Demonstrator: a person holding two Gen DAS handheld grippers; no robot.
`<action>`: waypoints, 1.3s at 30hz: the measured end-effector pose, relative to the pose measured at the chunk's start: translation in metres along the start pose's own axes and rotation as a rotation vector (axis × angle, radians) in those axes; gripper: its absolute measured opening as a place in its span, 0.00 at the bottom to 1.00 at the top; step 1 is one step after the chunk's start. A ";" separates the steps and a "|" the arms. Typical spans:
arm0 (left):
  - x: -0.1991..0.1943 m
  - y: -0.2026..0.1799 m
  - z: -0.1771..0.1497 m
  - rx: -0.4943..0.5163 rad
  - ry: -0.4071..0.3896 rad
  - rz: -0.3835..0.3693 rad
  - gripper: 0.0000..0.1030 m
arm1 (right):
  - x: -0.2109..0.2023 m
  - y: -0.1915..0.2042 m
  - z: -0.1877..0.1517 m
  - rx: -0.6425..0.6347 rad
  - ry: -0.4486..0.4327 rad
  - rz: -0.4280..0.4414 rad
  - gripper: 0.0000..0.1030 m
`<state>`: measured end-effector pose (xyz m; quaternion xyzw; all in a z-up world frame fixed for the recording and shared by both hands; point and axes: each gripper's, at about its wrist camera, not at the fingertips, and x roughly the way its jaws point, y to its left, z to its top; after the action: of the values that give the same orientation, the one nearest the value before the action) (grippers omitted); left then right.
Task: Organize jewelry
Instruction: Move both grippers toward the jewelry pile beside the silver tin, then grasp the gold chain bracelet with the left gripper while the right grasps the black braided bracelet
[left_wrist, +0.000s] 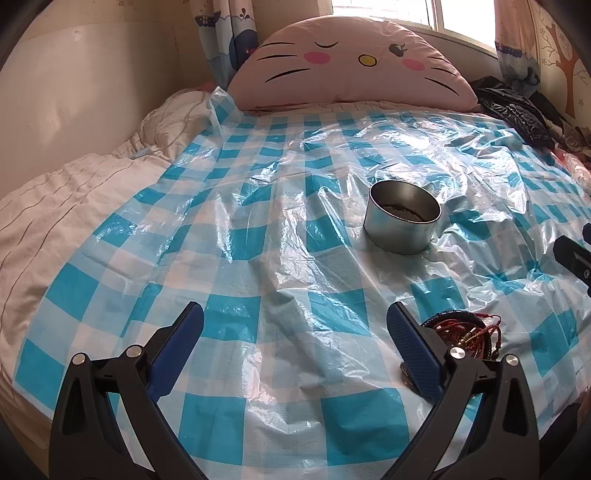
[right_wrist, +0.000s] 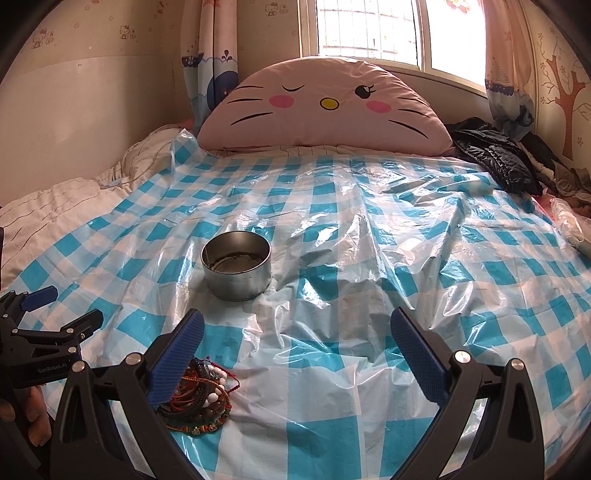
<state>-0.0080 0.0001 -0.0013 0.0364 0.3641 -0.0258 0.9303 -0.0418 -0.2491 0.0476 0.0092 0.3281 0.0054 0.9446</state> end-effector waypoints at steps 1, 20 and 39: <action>0.000 -0.001 0.000 0.006 0.000 0.005 0.93 | 0.000 -0.001 0.000 0.001 0.002 0.002 0.94; -0.014 -0.030 -0.010 0.169 -0.056 -0.207 0.93 | -0.003 -0.015 0.001 0.064 -0.025 -0.006 0.94; 0.025 -0.091 -0.031 0.379 0.162 -0.377 0.08 | -0.006 -0.056 0.000 0.244 -0.048 0.080 0.94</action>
<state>-0.0167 -0.0881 -0.0454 0.1434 0.4265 -0.2632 0.8534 -0.0463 -0.3048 0.0503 0.1372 0.3031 0.0029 0.9430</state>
